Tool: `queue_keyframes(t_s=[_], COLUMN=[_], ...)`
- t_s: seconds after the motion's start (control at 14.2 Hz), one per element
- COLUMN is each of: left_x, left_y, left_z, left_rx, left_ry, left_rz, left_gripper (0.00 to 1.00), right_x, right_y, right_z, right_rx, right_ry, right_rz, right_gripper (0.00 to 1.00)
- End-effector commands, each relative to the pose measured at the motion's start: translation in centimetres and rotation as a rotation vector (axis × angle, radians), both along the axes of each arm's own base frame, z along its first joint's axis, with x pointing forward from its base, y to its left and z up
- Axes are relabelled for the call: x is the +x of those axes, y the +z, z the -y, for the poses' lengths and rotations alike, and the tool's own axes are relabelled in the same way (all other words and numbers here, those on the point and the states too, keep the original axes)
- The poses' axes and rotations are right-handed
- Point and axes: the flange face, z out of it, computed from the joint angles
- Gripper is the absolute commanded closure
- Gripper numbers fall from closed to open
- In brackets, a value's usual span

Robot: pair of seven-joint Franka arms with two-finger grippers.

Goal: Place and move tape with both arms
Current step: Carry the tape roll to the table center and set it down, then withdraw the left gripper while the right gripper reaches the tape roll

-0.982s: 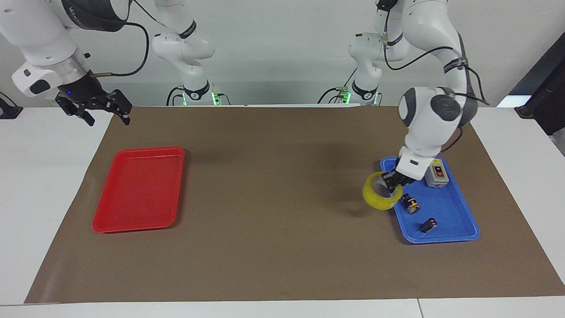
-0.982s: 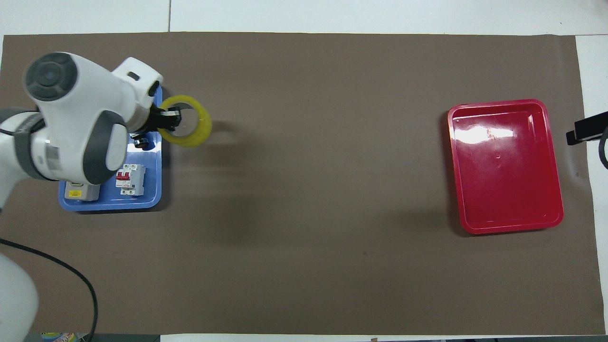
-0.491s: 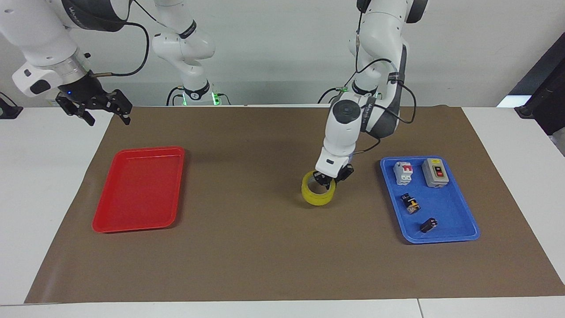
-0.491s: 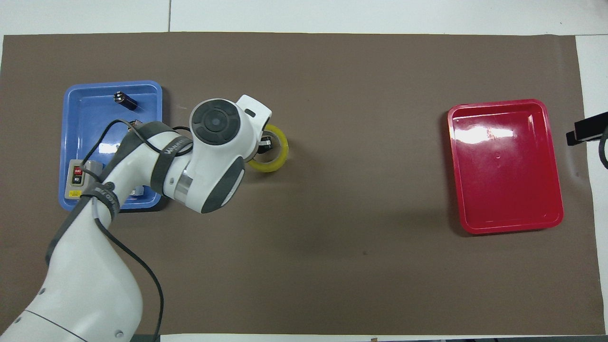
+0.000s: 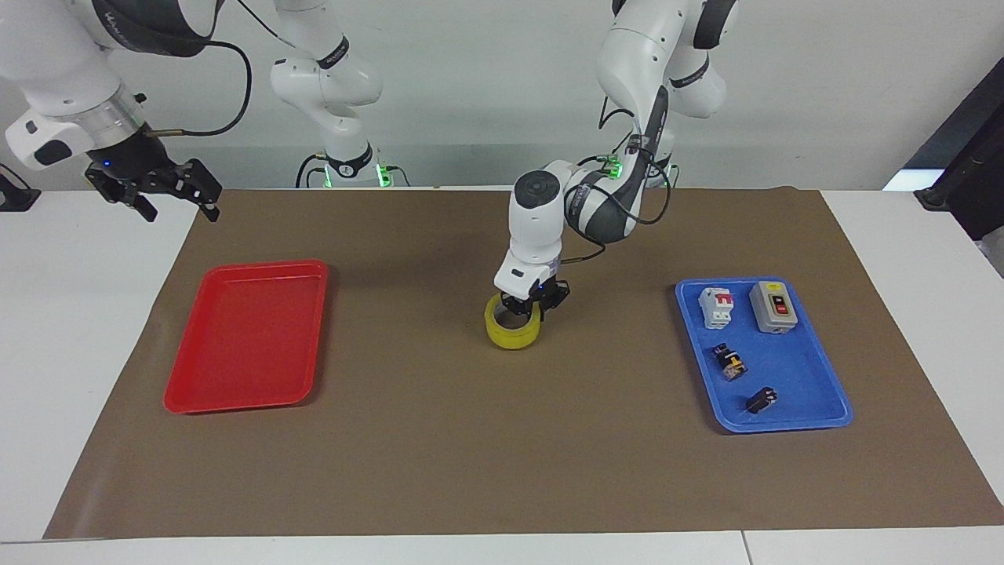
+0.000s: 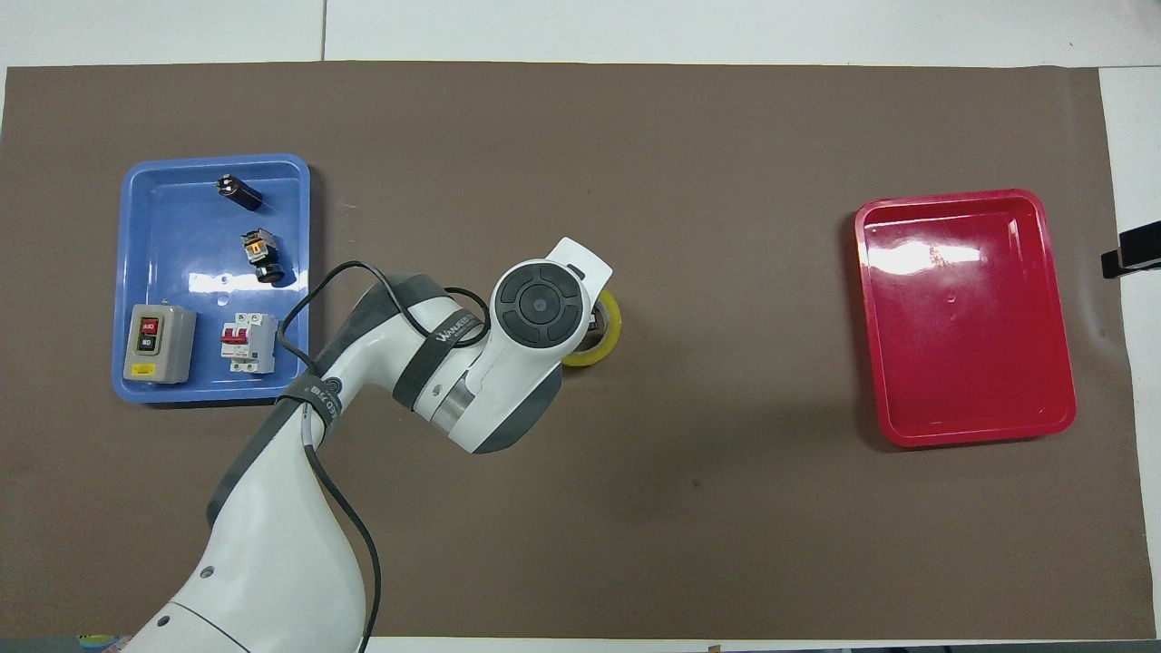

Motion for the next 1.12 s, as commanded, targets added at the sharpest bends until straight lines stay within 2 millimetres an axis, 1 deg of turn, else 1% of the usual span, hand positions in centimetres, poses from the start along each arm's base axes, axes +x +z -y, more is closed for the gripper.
queue_keyframes(t_s=[0.0, 0.21, 0.28, 0.35, 0.42, 0.49, 0.56, 0.63, 0.7, 0.77, 0.84, 0.91, 0.98, 1.05], left_x=[-0.2, -0.6, -0.4, 0.0, 0.0, 0.2, 1.0, 1.1, 1.3, 1.9, 3.0, 3.6, 4.4, 5.3], left_y=[-0.4, -1.0, -0.8, -0.4, 0.4, 2.6, 4.6, 6.9, 8.6, 10.2, 11.6, 13.1, 14.2, 15.2], left_z=[0.3, 0.0, -0.1, -0.4, -0.6, -1.6, -3.3, -4.6, -6.0, -8.2, -11.1, -13.5, -16.5, -19.6], left_rx=[-0.007, -0.014, -0.015, -0.018, -0.018, -0.024, -0.022, -0.013, 0.001, 0.010, 0.022, 0.032, 0.037, 0.041], left_ry=[0.000, -0.002, 0.001, 0.006, 0.012, 0.024, 0.050, 0.064, 0.079, 0.082, 0.058, 0.018, 0.002, -0.016], left_rz=[0.039, 0.042, 0.044, 0.048, 0.051, 0.059, 0.061, 0.056, 0.046, 0.039, 0.032, 0.021, 0.009, 0.001], left_gripper=[1.00, 0.99, 0.40, 0.00, 0.00, 0.00, 0.00, 0.00, 0.00, 0.00, 0.00, 0.00, 0.00, 0.00], right_x=[-0.7, -0.4, -0.1, 0.3, 0.2, 0.0, 0.0, 0.5, 1.1, 2.2, 3.2, 4.1, 5.1, 5.8], right_y=[-0.2, -0.2, -0.2, -0.5, -0.9, -1.2, -1.4, -1.9, -2.8, -4.1, -5.6, -7.3, -9.1, -11.3], right_z=[-0.1, -0.3, -1.8, -4.0, -5.1, -6.3, -6.7, -7.4, -8.6, -11.1, -13.8, -16.7, -19.5, -23.2], right_rx=[0.016, 0.016, 0.015, 0.014, 0.015, 0.015, 0.018, 0.048, 0.071, 0.074, 0.070, 0.070, 0.068, 0.066], right_ry=[0.020, 0.054, 0.077, 0.093, 0.080, 0.070, 0.058, 0.041, 0.029, 0.037, 0.048, 0.055, 0.046, 0.043], right_rz=[-0.007, 0.006, 0.021, 0.029, 0.023, 0.014, 0.011, 0.016, 0.022, 0.031, 0.033, 0.039, 0.051, 0.067], right_gripper=[0.00, 0.00, 0.00, 0.00, 0.00, 0.00, 0.00, 0.00, 0.00, 0.00, 0.00, 0.00, 0.00, 0.00])
